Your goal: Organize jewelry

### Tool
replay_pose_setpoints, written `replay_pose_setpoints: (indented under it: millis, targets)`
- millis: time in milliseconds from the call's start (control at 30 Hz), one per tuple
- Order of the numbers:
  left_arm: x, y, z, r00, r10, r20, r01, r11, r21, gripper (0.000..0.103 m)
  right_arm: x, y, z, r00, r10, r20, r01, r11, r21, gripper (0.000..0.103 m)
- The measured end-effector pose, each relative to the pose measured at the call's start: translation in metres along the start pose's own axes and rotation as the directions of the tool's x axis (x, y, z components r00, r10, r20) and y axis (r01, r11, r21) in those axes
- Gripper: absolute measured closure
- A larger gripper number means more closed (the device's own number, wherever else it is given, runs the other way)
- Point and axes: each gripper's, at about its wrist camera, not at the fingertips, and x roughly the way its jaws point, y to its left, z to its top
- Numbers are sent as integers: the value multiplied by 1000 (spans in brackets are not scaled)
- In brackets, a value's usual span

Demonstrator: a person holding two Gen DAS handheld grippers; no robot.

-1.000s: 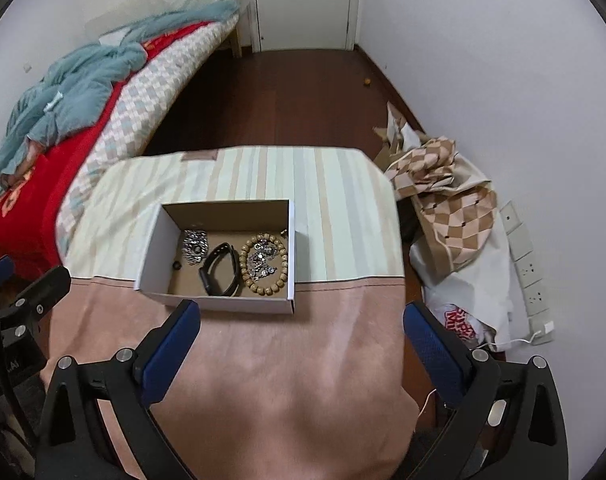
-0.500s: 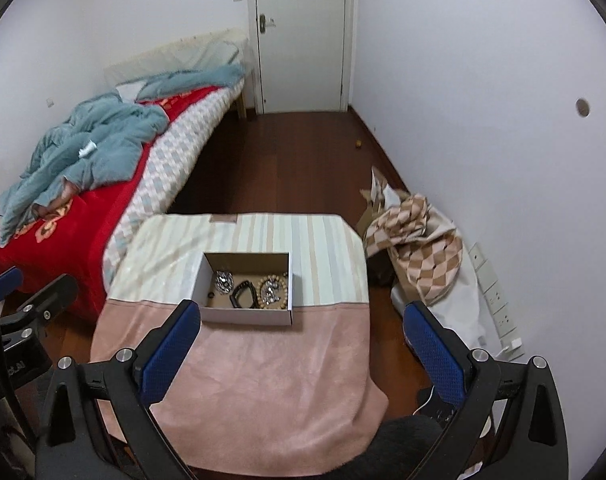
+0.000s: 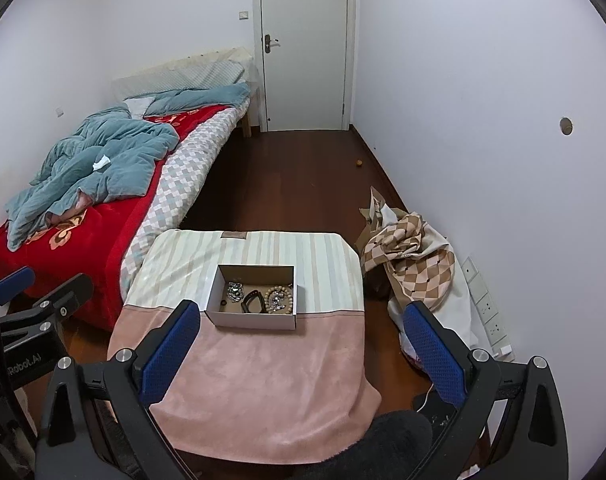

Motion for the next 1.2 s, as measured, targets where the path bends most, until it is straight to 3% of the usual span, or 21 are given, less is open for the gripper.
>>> replay_pose_setpoints:
  millis: [300, 833, 1200]
  targets:
    - [22, 0, 5, 1000, 20, -16, -20, 1000, -1, 1, 7, 2, 3, 1000, -8, -12, 8, 1000, -2, 0]
    - [101, -3, 14, 988, 75, -135, -73, 997, 25, 0, 124, 9, 19, 988, -68, -141, 66, 998, -17, 0]
    - [128, -6, 17, 978, 63, -200, -63, 998, 11, 0, 161, 9, 19, 978, -77, -194, 74, 997, -21, 0]
